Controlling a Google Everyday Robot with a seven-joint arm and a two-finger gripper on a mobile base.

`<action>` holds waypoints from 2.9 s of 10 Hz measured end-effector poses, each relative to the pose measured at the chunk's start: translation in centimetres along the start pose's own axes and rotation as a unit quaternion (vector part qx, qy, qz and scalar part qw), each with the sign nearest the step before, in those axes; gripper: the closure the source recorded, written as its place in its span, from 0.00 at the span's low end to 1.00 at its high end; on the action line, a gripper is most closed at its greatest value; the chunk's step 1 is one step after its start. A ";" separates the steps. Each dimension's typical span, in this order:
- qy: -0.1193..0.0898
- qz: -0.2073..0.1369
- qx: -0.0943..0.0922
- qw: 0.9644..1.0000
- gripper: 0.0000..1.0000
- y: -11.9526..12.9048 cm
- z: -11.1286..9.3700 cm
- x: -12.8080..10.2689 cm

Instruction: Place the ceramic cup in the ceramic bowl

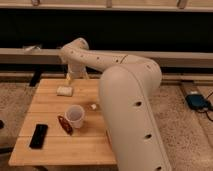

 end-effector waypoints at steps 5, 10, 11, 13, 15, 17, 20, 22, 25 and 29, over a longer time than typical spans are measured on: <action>0.000 0.000 0.000 1.000 0.20 0.0 0.0 0.0; 0.000 0.000 0.000 1.000 0.20 0.0 0.0 0.0; 0.000 0.000 0.000 1.000 0.20 0.0 0.0 0.0; 0.000 0.000 0.000 1.000 0.20 0.0 0.0 0.0; 0.000 0.000 0.000 1.000 0.20 0.0 0.0 0.0; 0.000 0.000 0.000 1.000 0.20 0.0 0.0 0.0; 0.000 0.000 0.000 1.000 0.20 0.0 0.0 0.0; 0.000 0.000 0.000 1.000 0.20 0.0 0.0 0.0; -0.001 -0.001 0.002 1.000 0.20 0.0 -0.1 0.3; -0.001 -0.011 0.002 1.000 0.20 1.7 -2.4 3.4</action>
